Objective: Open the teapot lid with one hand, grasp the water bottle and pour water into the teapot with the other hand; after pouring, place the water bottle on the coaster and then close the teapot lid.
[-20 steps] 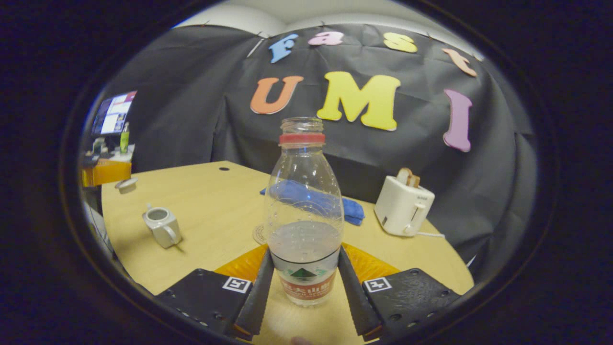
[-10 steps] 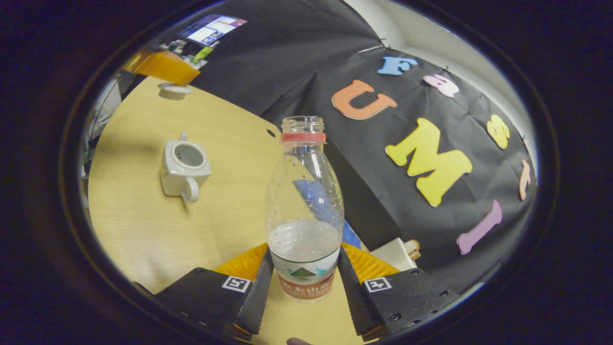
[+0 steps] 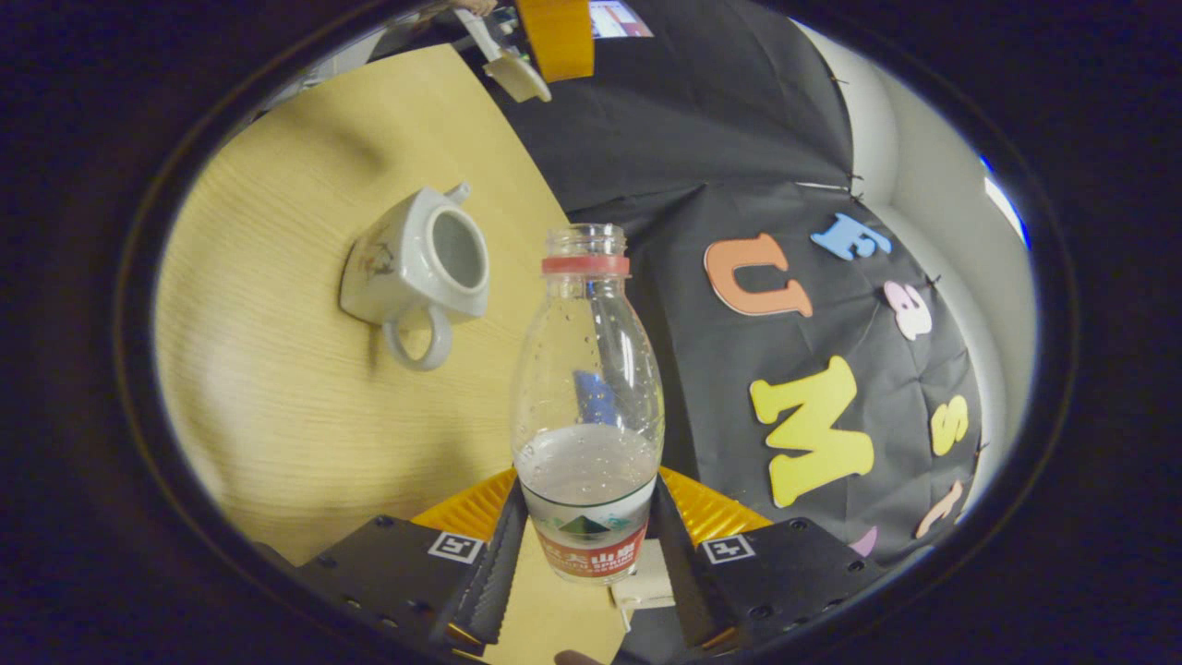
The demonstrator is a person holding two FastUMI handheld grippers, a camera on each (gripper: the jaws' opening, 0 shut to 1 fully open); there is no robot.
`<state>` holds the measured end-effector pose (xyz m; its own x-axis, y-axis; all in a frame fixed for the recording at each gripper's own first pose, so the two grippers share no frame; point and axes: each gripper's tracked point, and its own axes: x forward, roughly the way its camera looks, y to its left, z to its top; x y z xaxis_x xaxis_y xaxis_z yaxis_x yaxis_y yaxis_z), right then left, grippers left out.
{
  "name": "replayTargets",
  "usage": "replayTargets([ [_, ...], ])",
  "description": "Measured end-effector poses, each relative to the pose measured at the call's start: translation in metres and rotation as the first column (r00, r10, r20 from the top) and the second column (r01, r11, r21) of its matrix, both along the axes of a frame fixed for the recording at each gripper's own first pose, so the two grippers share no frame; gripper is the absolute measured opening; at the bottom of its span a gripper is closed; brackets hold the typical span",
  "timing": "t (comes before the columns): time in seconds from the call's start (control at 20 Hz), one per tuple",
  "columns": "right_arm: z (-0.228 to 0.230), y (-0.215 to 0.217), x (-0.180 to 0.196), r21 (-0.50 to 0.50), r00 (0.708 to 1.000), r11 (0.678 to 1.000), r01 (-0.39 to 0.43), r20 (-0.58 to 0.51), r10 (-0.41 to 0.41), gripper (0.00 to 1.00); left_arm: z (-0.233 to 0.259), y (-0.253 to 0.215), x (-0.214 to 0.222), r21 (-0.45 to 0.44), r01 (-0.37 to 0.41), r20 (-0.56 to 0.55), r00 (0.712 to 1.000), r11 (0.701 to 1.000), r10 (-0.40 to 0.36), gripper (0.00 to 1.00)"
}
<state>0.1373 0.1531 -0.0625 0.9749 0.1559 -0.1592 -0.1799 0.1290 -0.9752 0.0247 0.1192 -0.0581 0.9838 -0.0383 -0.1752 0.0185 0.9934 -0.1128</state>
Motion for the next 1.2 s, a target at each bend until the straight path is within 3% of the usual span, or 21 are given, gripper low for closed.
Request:
replayTargets([
  [0.55,0.015,0.009,0.006,-0.276,0.985,0.960,-0.051,0.146,0.094,0.71,0.002,0.008,-0.004,0.018,-0.010,0.003,1.000,1.000,0.010,0.03],
  [1.2,0.038,0.020,0.013,-0.429,0.963,0.901,-0.058,0.214,0.164,0.71,0.003,0.013,-0.005,0.020,-0.014,0.005,1.000,1.000,0.014,0.03],
])
